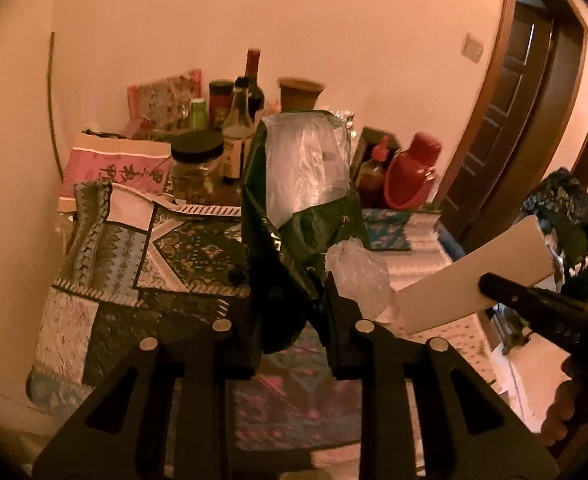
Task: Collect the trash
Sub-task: 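Grasp the crumpled plastic bag with the left tool while the right tool grasps the white box, then carry the bag and box down over the white bin and release both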
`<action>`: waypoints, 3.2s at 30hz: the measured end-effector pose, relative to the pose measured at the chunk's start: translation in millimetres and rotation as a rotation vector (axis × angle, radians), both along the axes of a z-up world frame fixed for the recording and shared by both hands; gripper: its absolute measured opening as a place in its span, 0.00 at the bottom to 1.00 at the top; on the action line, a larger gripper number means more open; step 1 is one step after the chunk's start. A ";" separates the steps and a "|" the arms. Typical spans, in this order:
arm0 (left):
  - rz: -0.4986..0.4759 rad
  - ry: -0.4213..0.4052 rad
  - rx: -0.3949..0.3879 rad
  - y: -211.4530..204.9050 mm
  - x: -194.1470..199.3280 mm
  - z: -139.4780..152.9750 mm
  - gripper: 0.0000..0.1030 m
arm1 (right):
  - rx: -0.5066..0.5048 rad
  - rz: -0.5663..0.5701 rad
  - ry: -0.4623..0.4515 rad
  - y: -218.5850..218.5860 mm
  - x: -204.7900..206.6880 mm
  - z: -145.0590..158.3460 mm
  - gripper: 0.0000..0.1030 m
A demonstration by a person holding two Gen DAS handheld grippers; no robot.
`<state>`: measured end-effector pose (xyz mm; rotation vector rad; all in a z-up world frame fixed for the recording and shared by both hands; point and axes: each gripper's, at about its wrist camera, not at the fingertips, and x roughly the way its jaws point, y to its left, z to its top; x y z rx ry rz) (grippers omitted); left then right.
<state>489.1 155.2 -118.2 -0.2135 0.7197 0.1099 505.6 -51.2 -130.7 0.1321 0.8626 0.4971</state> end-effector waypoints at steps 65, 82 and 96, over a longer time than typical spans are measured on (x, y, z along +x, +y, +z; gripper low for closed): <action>-0.122 0.374 -0.104 -110.2 -321.4 -194.0 0.23 | -0.111 -0.088 0.235 -96.6 -293.4 -130.6 0.15; -0.097 0.566 -0.111 -95.2 -266.7 -456.4 0.23 | -0.152 0.010 0.387 -65.3 -234.2 -382.6 0.16; -0.149 0.721 -0.177 -112.8 -239.5 -596.9 0.37 | -0.229 0.079 0.476 -51.6 -228.2 -505.3 0.46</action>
